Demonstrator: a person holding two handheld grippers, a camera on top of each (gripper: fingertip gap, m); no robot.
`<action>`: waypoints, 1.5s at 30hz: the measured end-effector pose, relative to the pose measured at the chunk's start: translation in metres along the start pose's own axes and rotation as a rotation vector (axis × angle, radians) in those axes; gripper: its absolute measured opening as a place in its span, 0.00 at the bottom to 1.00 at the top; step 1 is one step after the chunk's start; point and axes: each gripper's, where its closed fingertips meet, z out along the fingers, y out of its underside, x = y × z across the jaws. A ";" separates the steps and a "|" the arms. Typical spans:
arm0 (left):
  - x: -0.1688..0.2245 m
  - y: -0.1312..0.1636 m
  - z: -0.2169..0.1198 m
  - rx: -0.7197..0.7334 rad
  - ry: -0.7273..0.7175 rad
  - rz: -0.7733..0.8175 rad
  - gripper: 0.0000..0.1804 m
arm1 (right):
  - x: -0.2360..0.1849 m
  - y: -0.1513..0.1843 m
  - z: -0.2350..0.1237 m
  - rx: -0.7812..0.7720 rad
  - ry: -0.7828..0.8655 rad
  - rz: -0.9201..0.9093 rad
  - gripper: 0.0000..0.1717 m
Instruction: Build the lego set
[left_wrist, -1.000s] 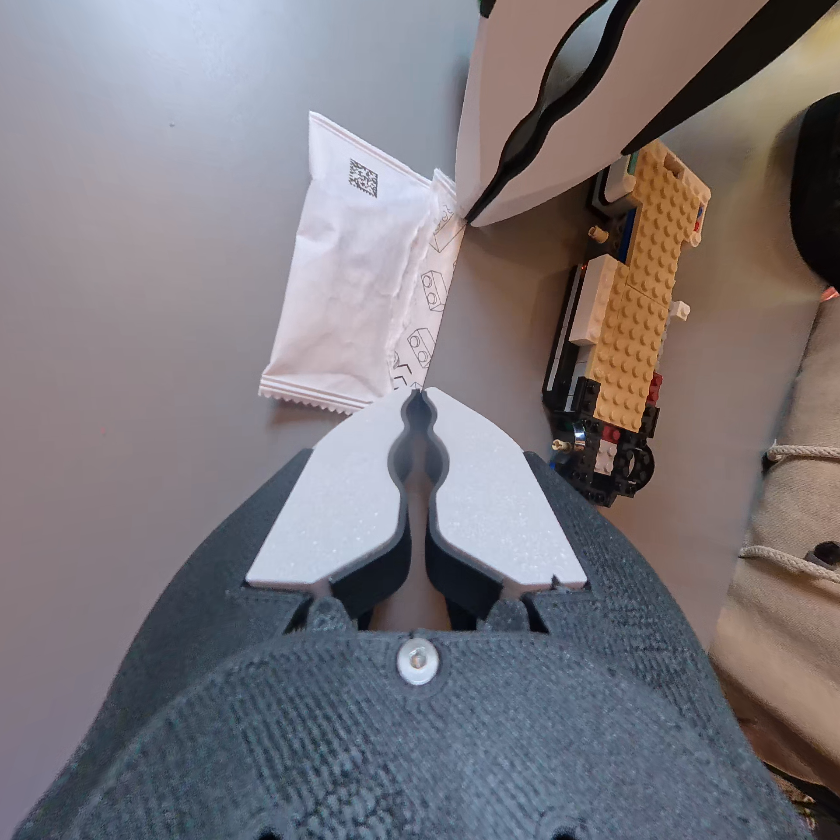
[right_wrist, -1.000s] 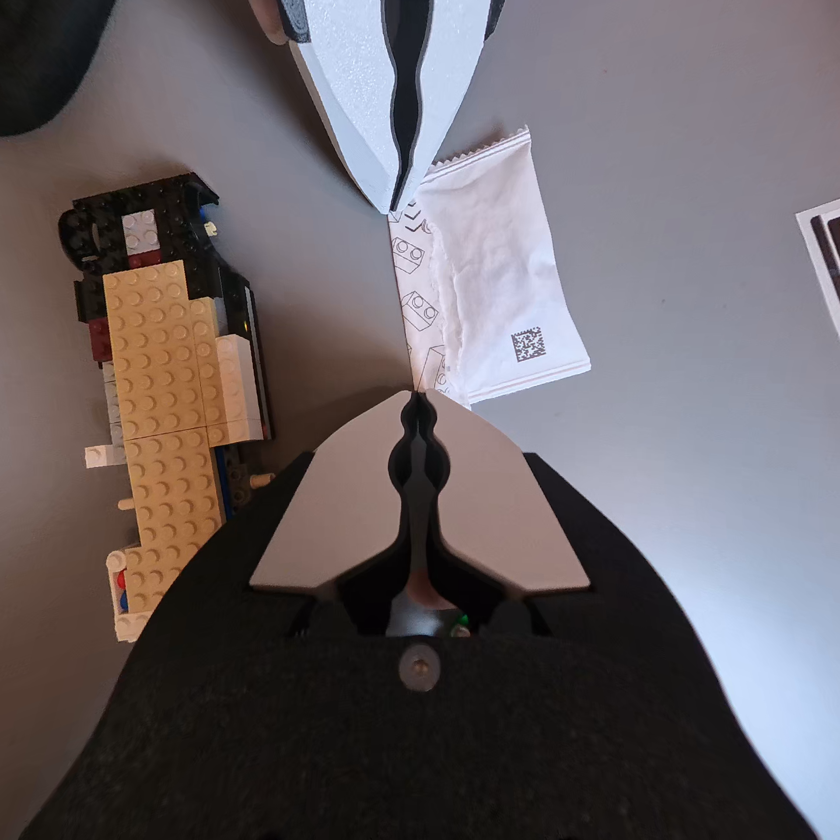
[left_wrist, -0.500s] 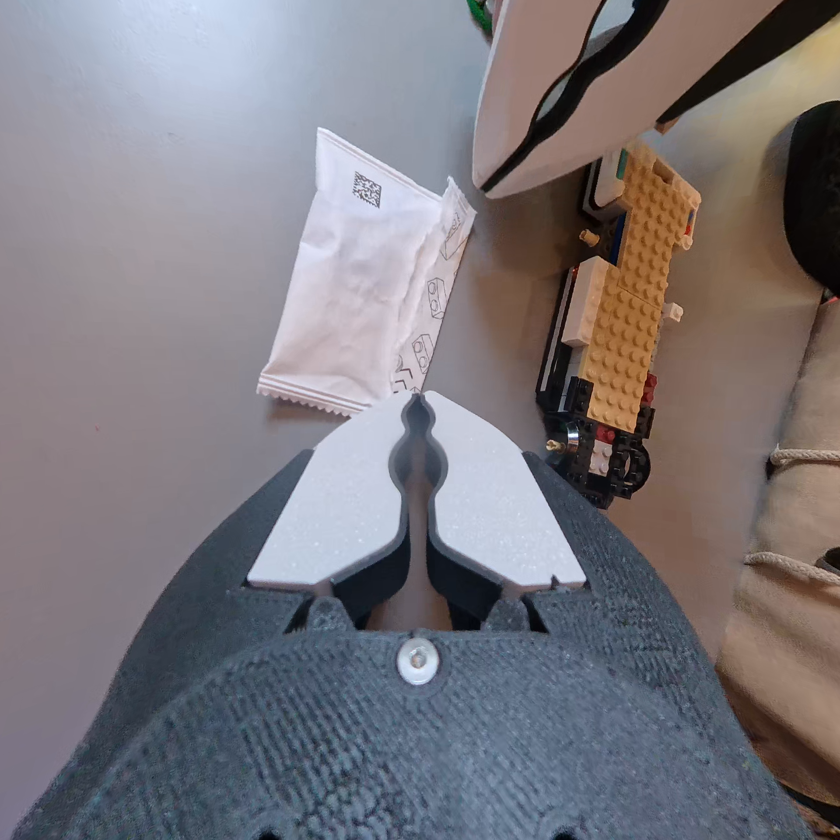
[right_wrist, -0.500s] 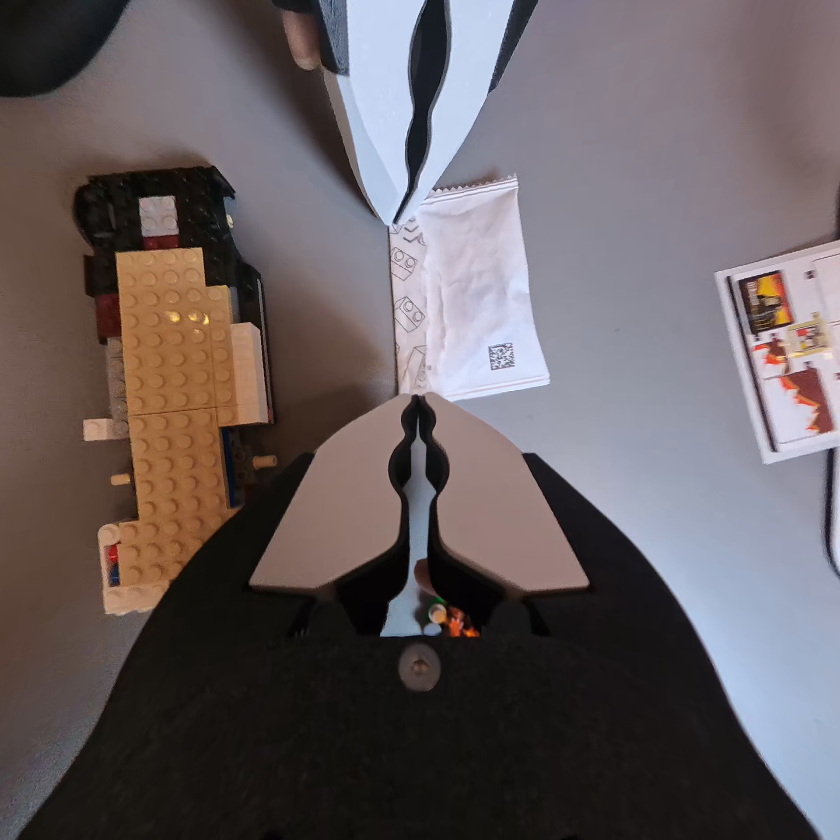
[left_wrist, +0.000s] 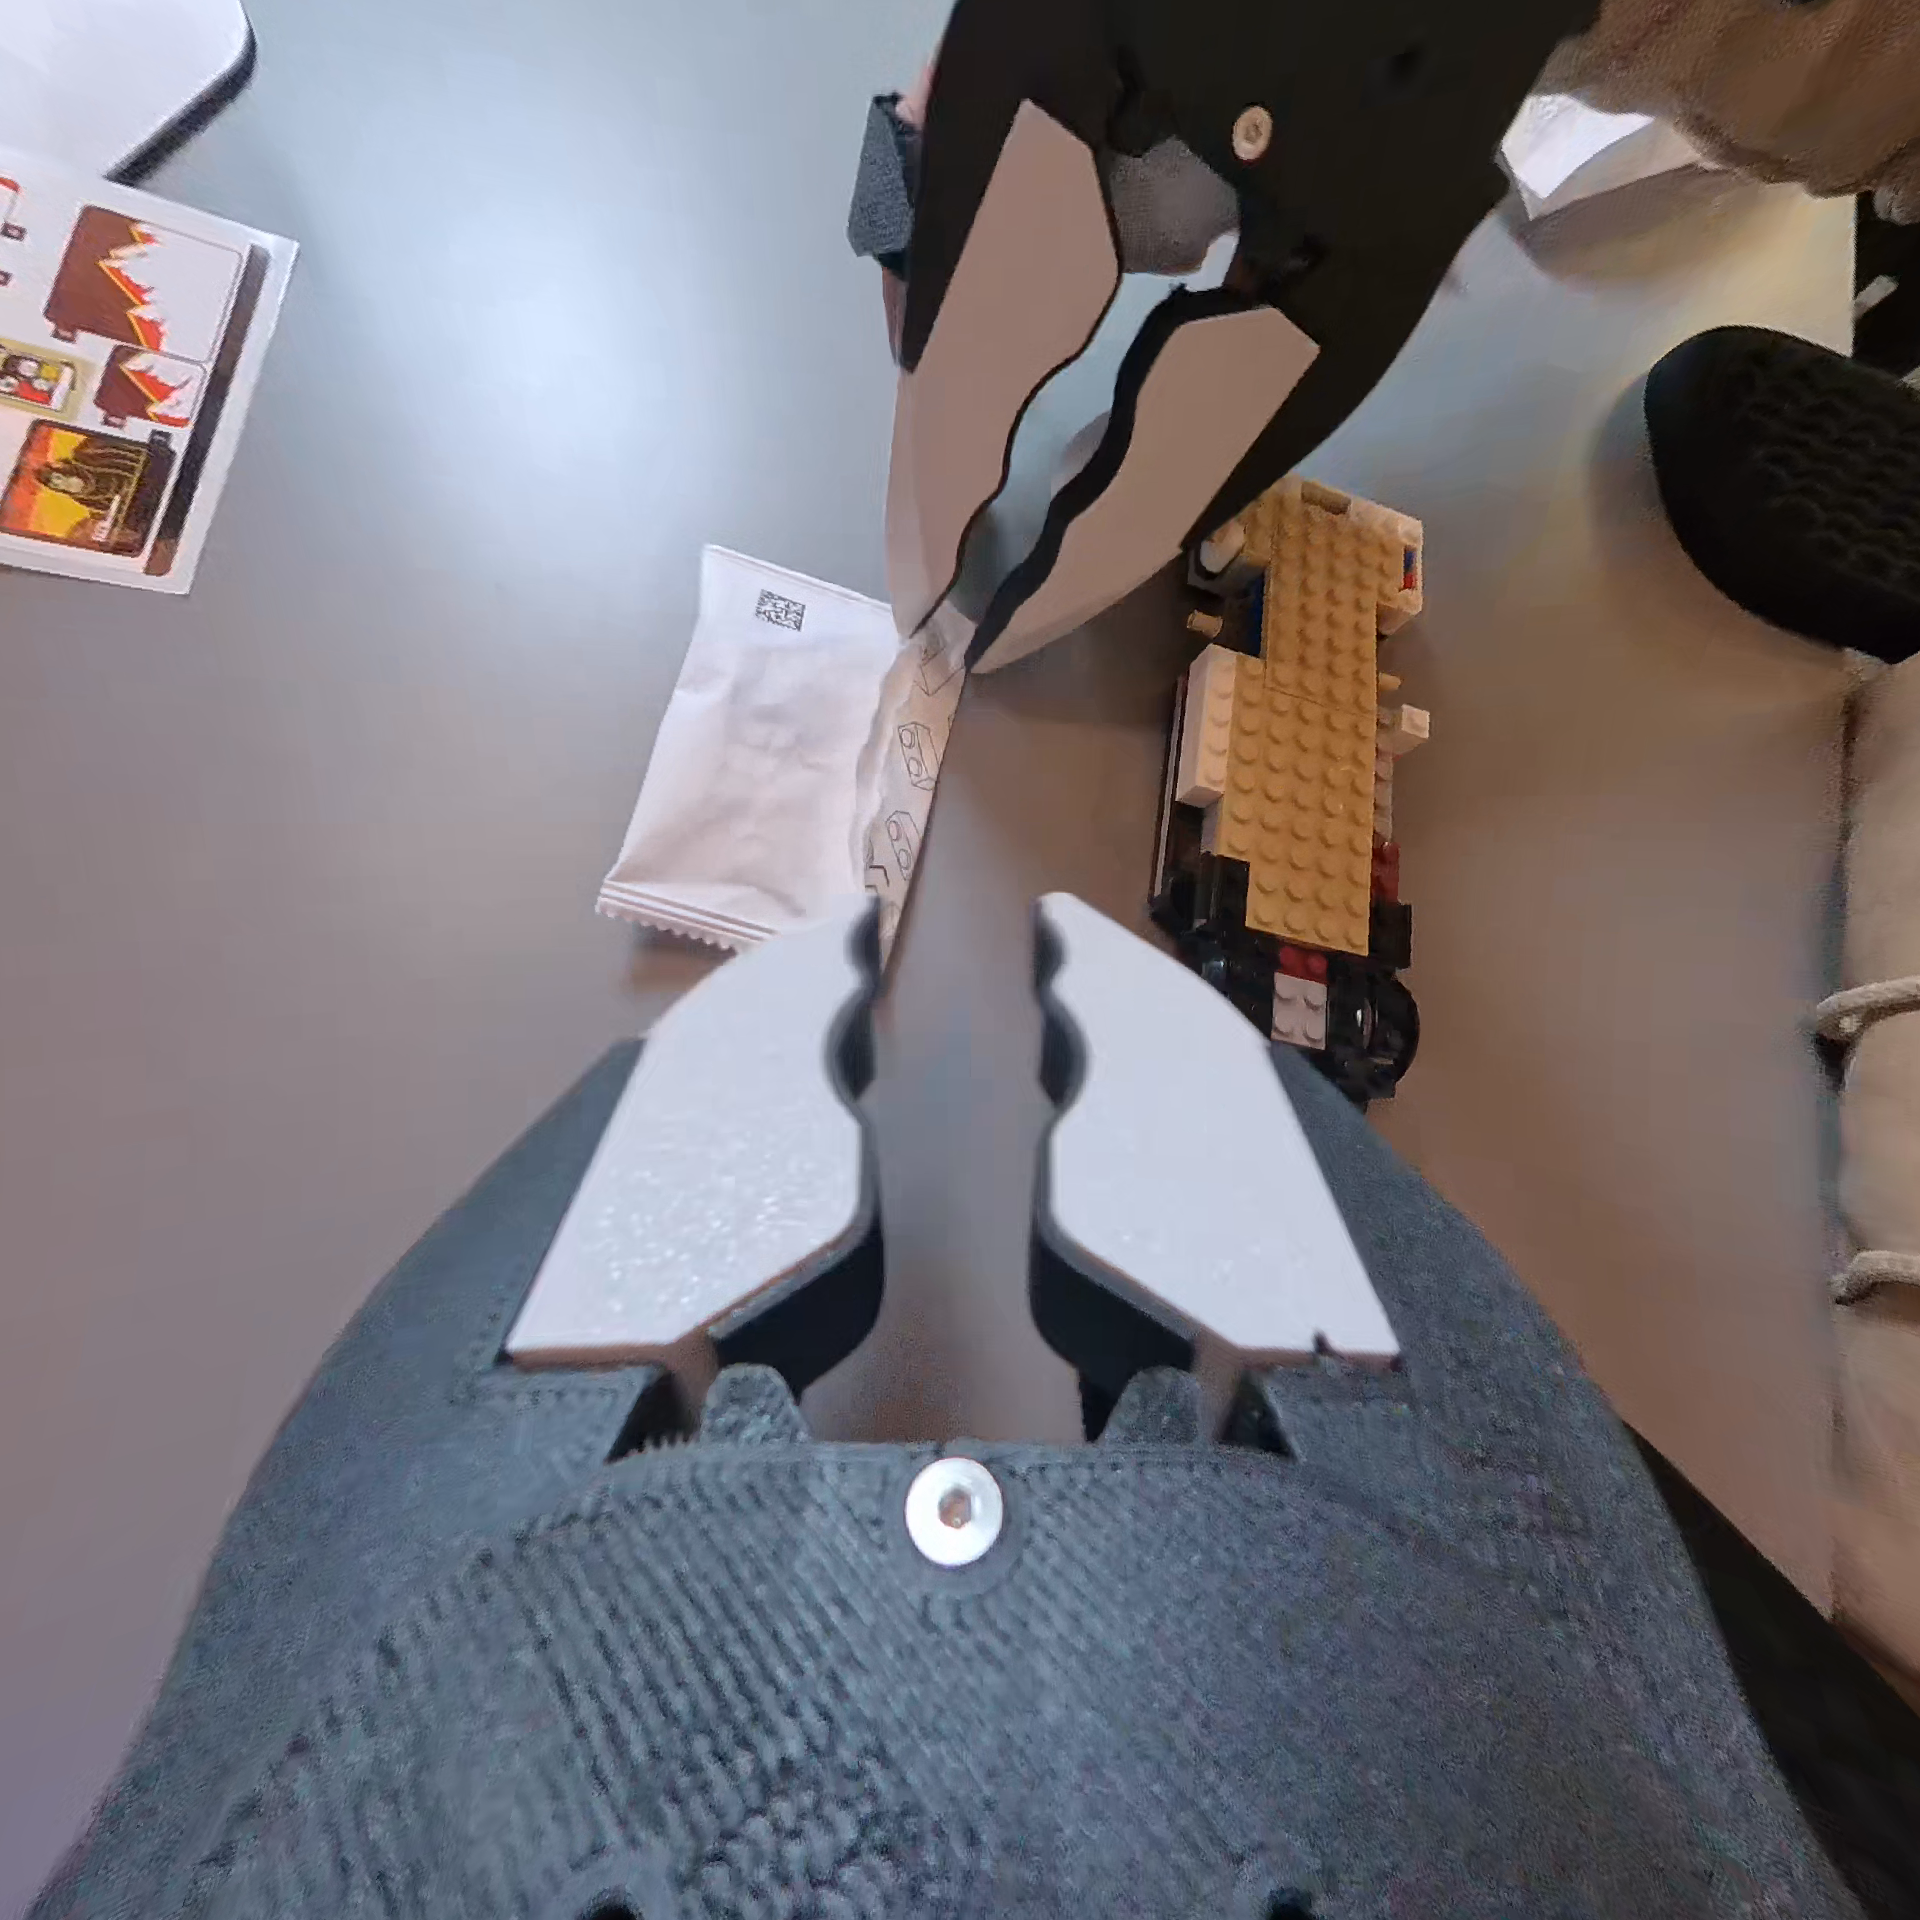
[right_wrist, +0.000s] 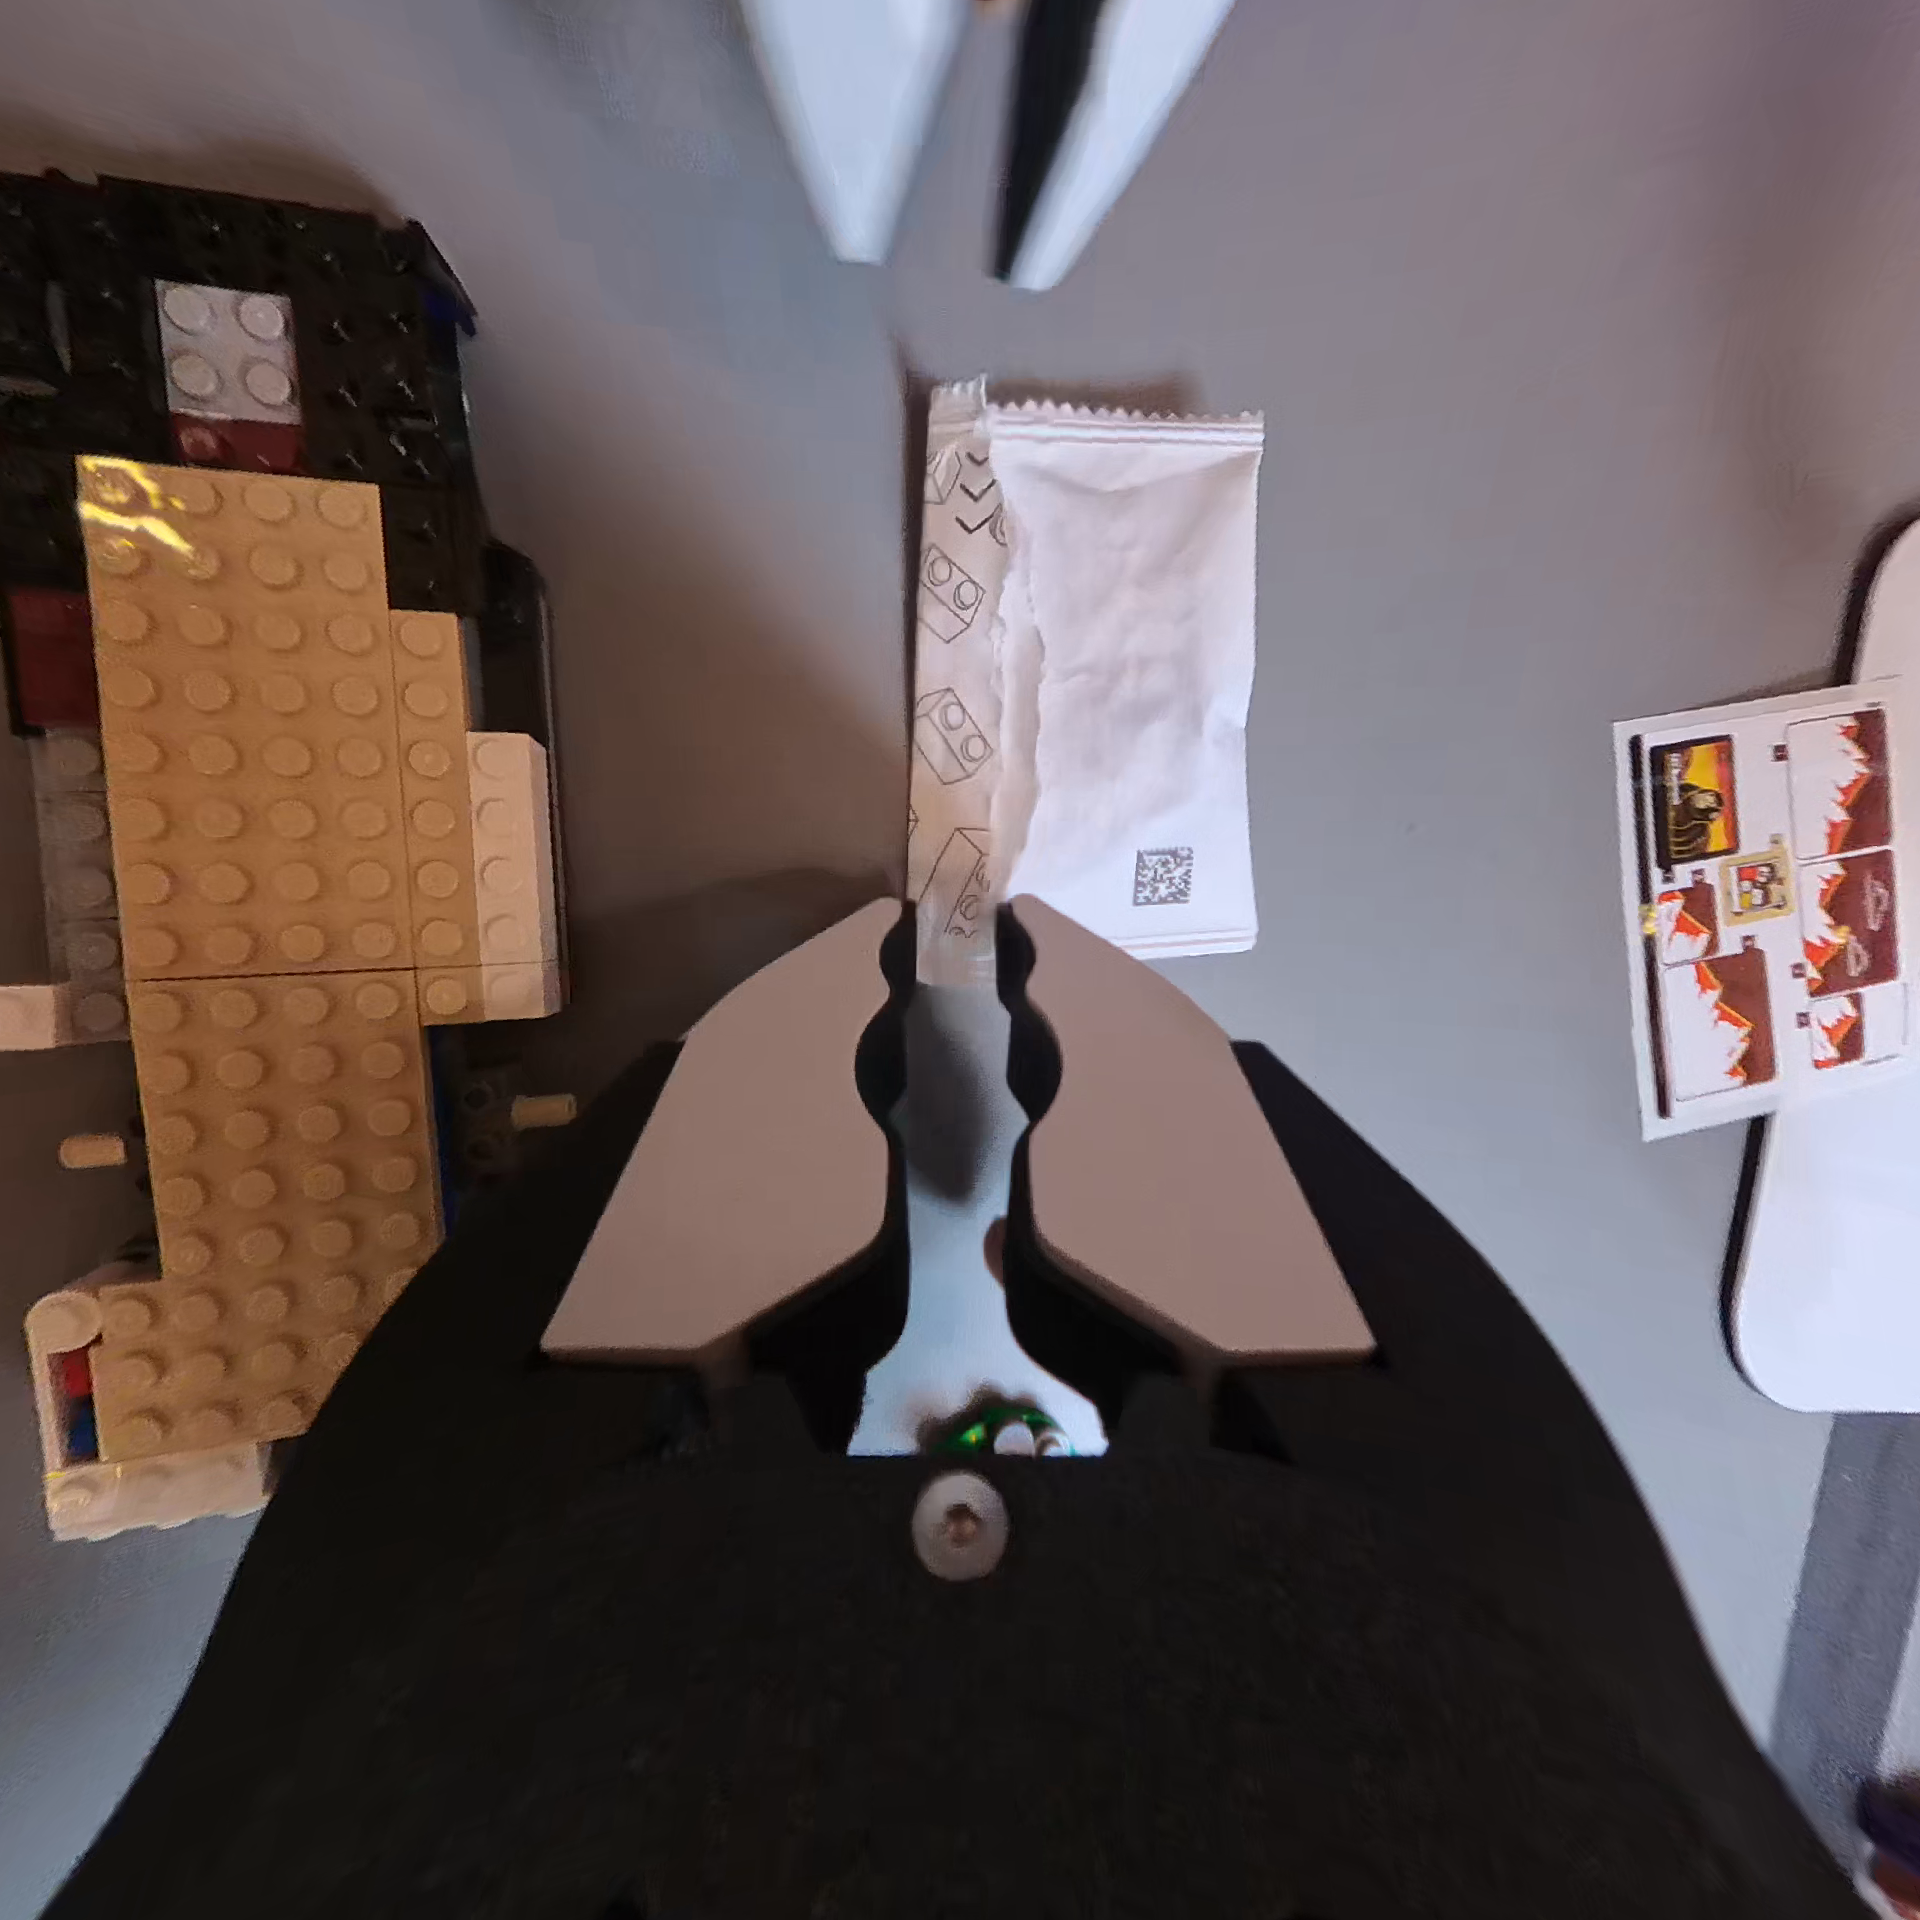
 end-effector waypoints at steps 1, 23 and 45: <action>0.002 0.003 -0.001 -0.008 -0.011 0.029 0.17 | 0.000 0.000 0.000 -0.004 -0.016 0.015 0.07; 0.008 -0.020 -0.008 0.013 -0.620 0.822 0.00 | -0.023 -0.041 -0.054 0.334 -0.611 0.512 0.11; 0.065 -0.048 -0.016 0.267 -0.078 0.358 0.09 | -0.041 -0.066 -0.096 0.564 -0.207 0.289 0.00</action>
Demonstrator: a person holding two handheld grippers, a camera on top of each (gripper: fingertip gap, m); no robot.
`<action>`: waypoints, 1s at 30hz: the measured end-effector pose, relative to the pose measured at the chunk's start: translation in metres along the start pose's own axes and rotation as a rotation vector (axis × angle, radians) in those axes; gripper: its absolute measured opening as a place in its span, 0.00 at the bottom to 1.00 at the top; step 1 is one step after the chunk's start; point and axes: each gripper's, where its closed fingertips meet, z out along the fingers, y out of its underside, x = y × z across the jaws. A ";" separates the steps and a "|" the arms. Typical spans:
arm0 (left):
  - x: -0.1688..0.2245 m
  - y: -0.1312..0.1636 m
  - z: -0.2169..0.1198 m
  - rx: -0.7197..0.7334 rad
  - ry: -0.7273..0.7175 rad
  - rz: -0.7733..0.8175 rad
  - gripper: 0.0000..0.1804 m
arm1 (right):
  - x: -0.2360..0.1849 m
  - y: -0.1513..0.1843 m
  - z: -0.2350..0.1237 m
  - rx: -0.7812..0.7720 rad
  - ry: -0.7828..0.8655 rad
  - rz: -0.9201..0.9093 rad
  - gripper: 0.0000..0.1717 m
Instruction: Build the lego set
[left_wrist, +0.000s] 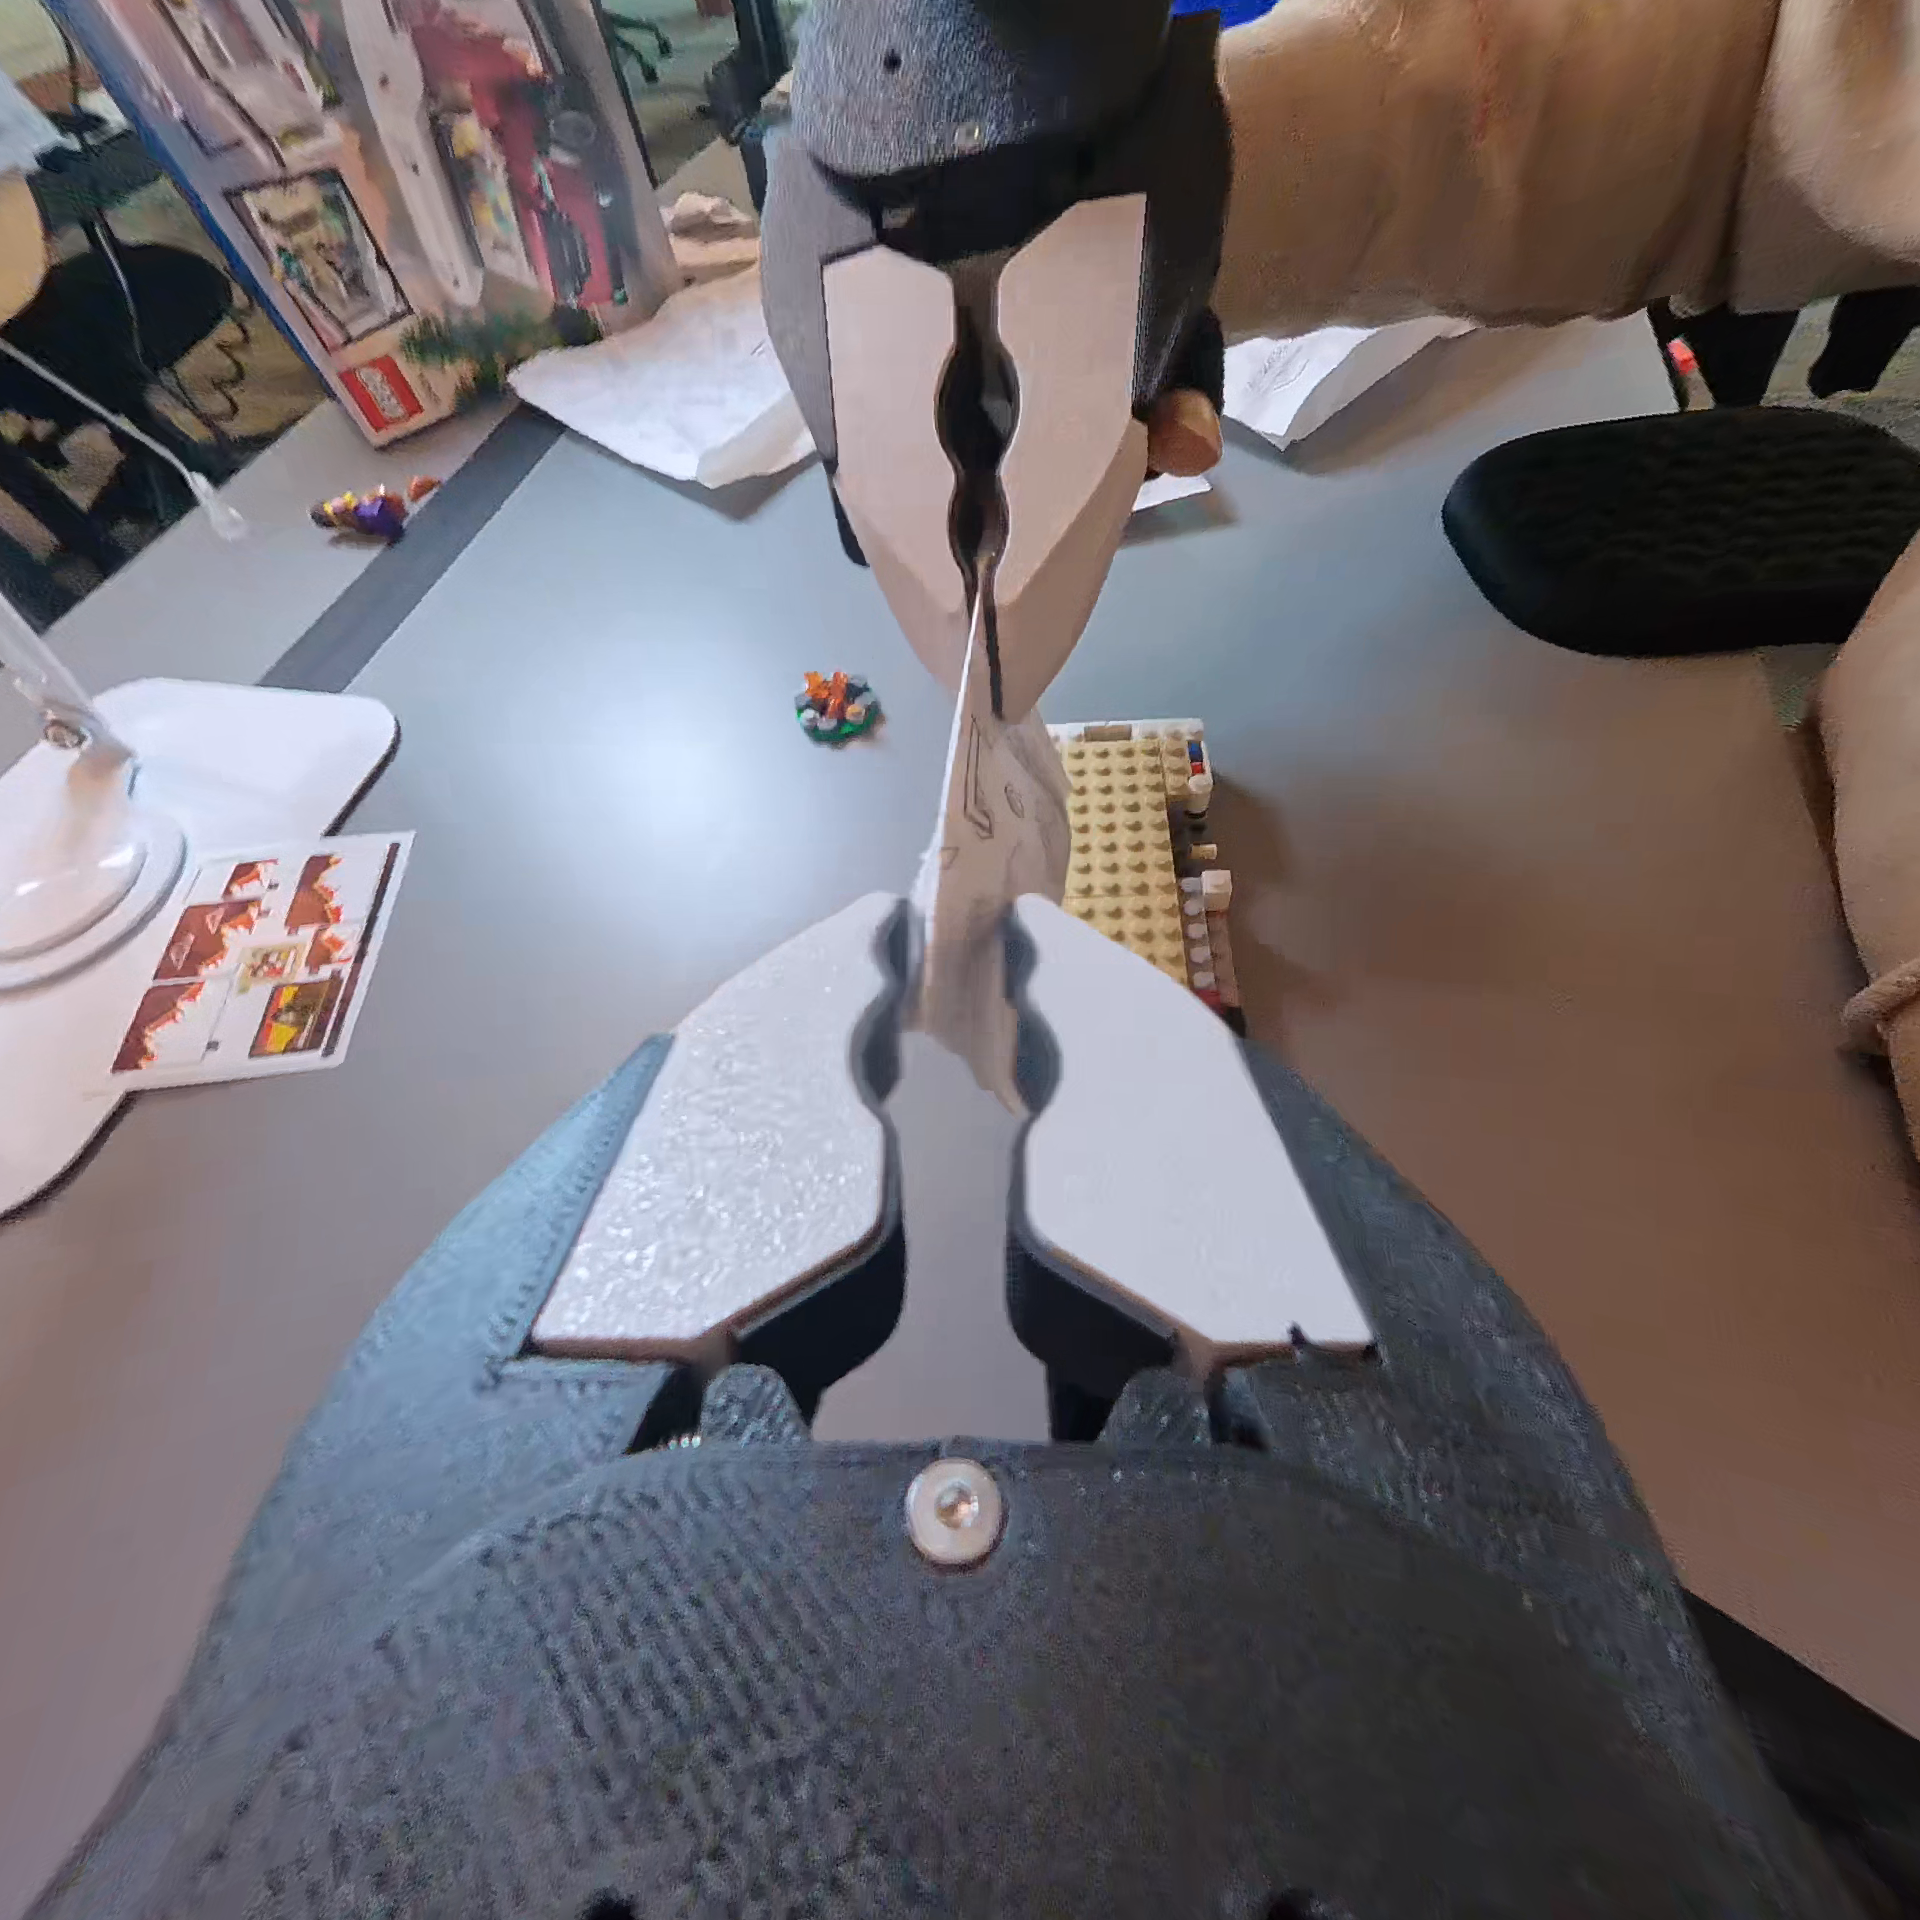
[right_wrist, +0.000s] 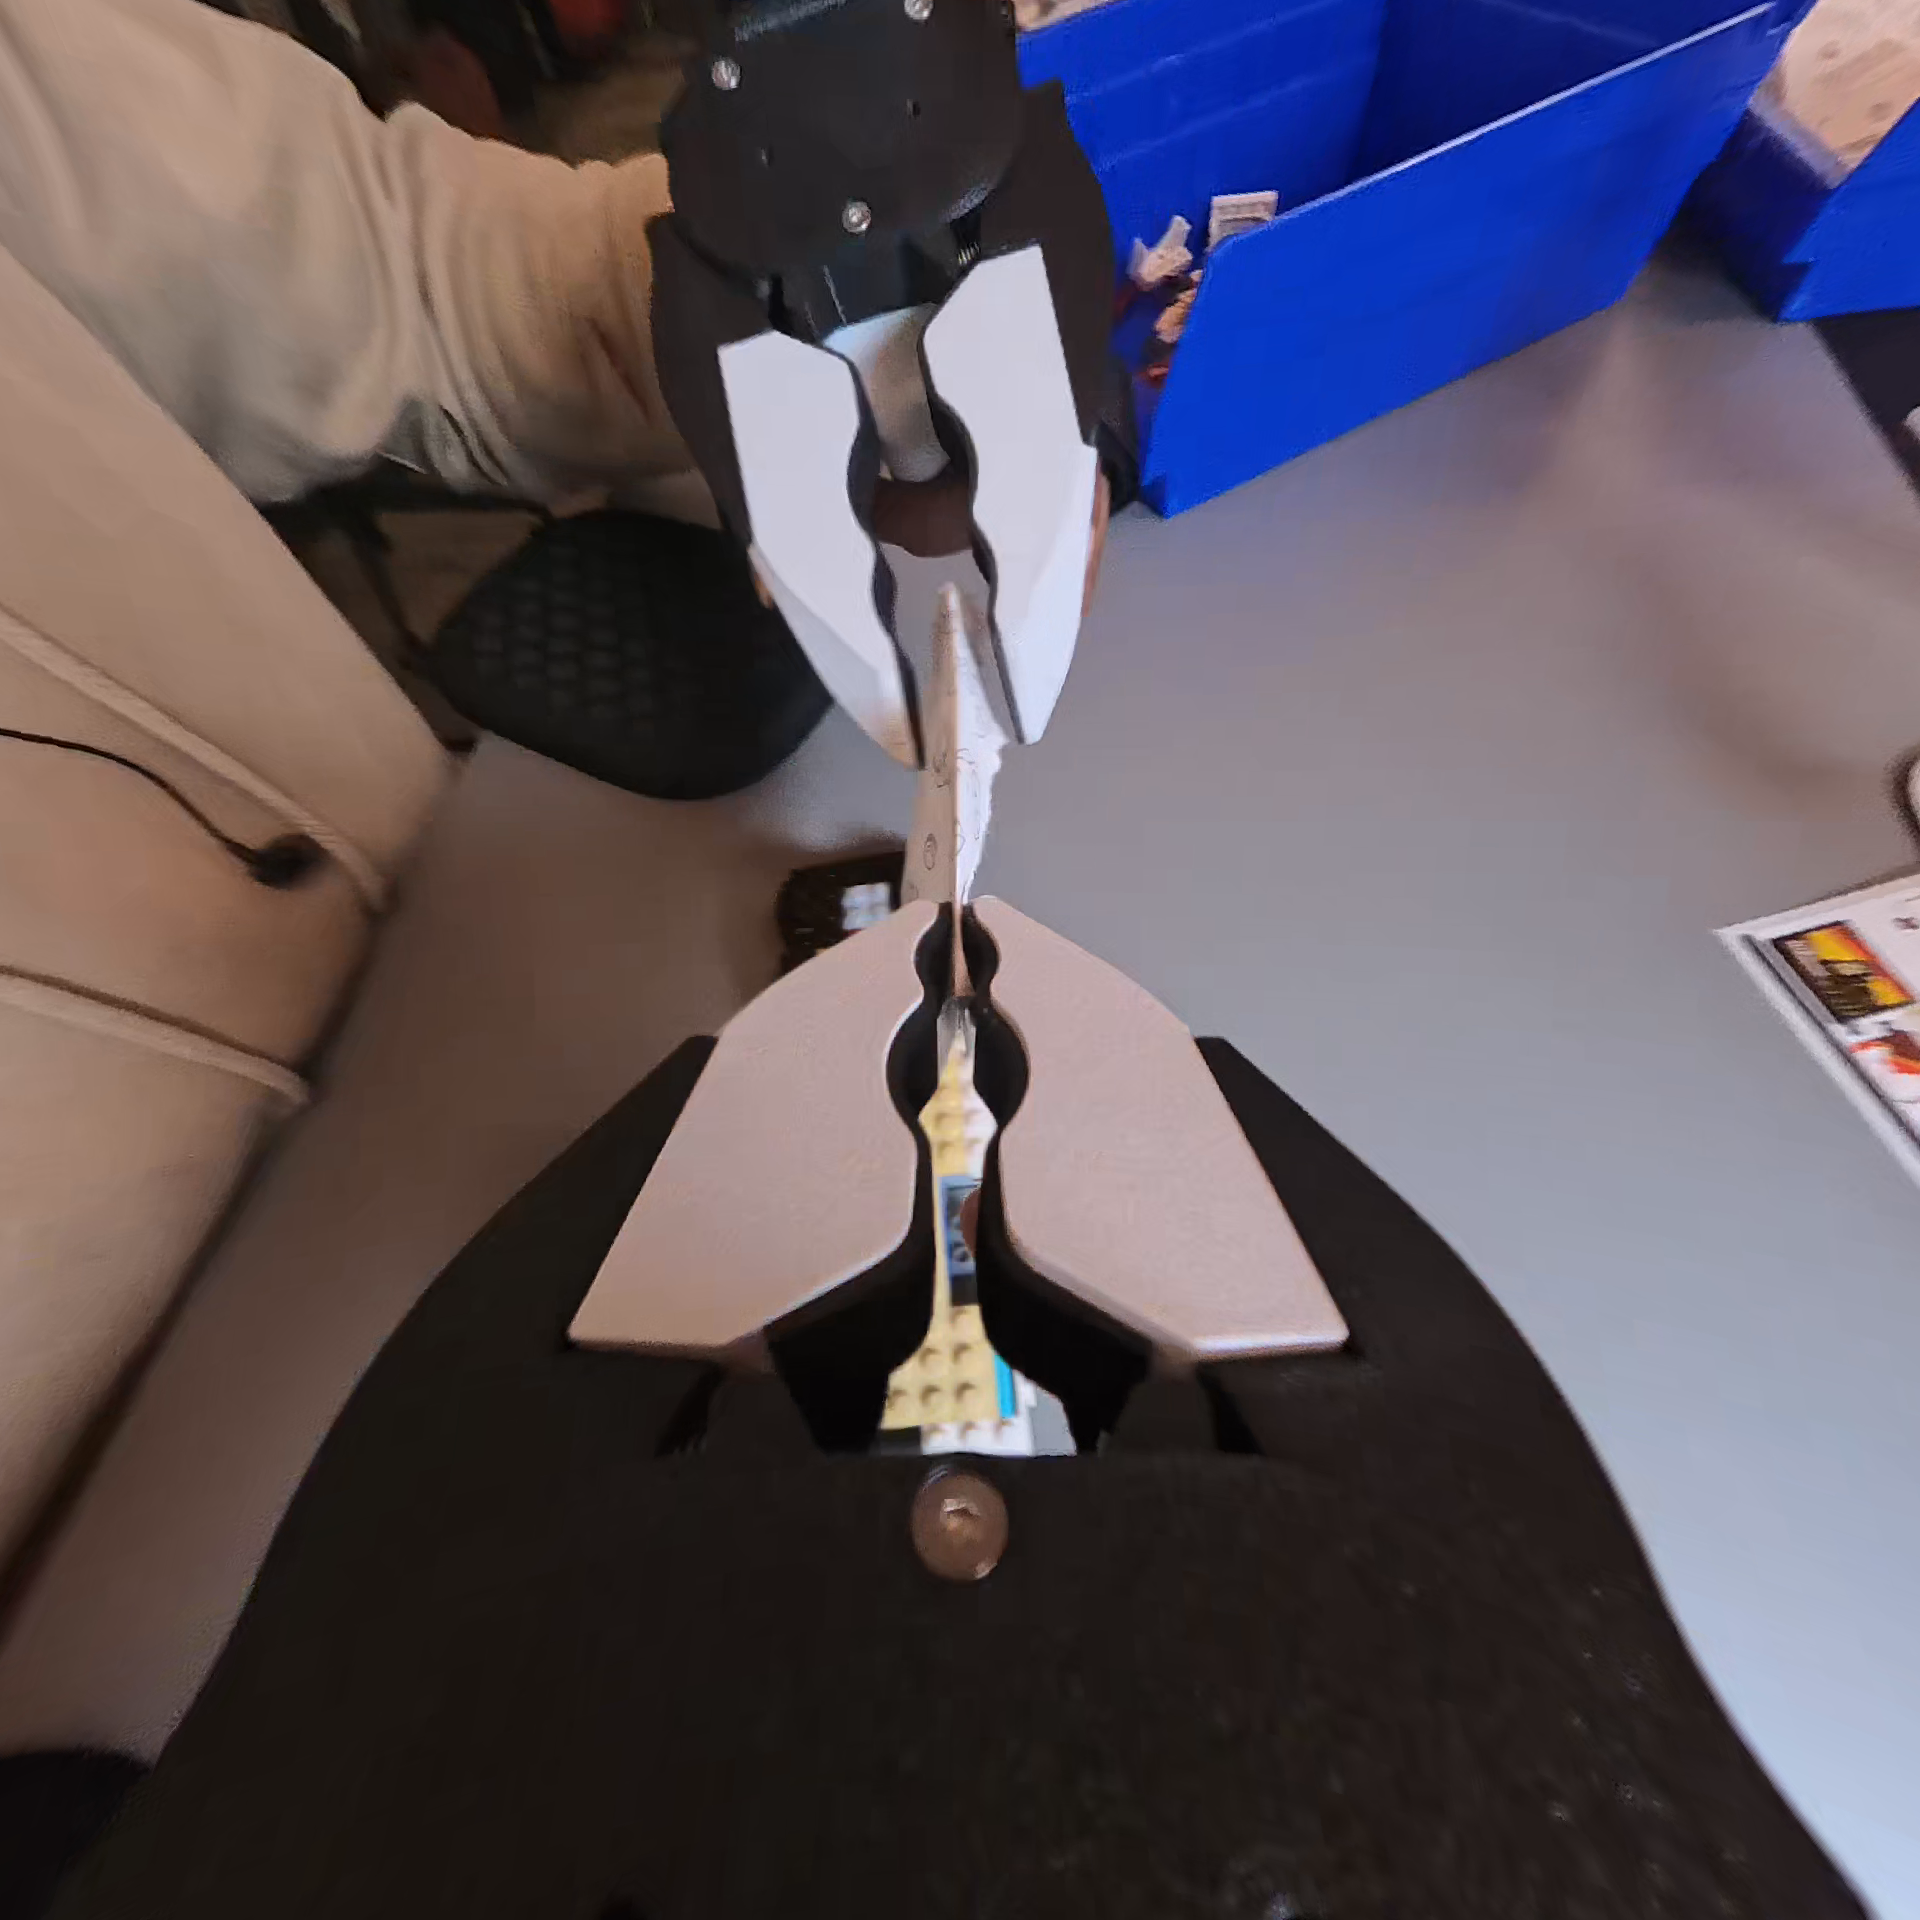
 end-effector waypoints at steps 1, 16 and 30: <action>0.005 0.000 0.002 -0.004 0.006 0.020 0.00 | -0.004 0.002 0.000 0.007 -0.009 0.015 0.00; 0.054 -0.026 0.031 0.116 0.282 -0.218 0.10 | -0.050 0.014 -0.071 0.198 0.148 0.099 0.00; -0.004 0.018 0.012 0.124 0.011 -0.330 0.08 | 0.131 0.205 -0.350 0.149 0.684 0.959 0.01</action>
